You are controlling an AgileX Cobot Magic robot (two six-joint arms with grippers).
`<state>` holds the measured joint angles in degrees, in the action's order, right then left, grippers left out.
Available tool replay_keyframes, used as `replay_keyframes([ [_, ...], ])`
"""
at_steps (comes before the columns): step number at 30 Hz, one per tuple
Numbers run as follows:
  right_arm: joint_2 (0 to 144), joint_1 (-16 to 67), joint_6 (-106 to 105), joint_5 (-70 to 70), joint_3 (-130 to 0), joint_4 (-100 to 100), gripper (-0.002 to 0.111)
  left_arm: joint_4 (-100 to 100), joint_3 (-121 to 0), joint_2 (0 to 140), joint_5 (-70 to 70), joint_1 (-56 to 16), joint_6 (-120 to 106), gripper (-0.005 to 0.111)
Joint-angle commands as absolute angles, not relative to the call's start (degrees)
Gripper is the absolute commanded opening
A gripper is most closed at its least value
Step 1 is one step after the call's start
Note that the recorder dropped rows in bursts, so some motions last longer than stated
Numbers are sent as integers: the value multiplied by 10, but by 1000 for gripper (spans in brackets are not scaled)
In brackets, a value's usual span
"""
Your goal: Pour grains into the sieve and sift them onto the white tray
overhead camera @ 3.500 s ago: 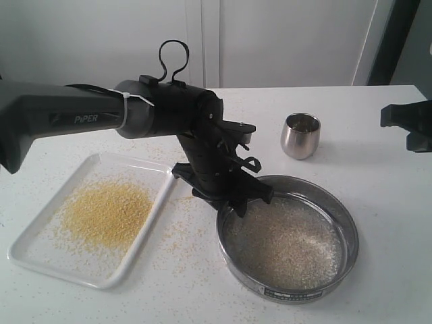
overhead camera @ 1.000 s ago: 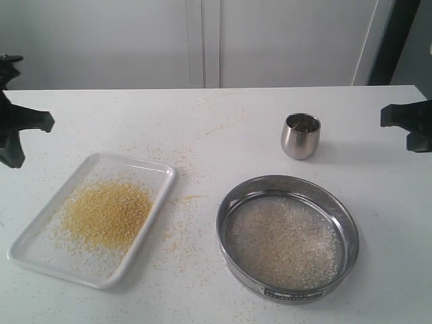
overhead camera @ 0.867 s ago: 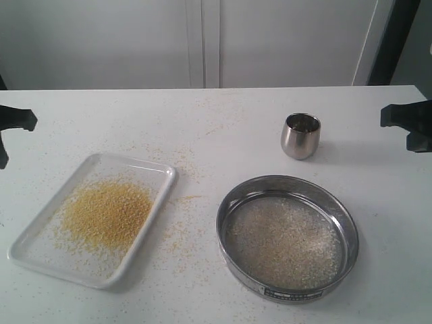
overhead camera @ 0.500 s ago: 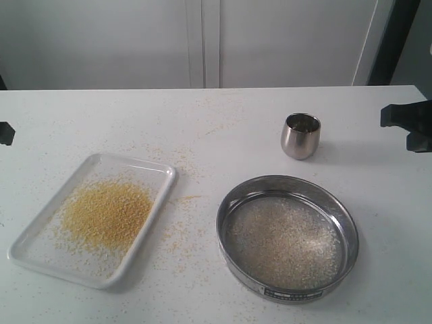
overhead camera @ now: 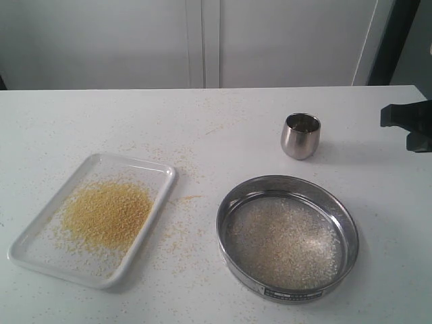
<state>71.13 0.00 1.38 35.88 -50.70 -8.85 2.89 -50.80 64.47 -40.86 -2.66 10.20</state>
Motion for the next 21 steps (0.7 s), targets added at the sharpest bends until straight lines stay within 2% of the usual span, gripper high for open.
replay_keyframes([
  [1, 707, -4, 24, 354, -505, -88, 0, 36, -483, 591, -405, -25, 104, 0],
  [21, 707, -4, 24, 355, -505, -88, 0, 22, -474, 557, -412, -25, 88, 0],
])
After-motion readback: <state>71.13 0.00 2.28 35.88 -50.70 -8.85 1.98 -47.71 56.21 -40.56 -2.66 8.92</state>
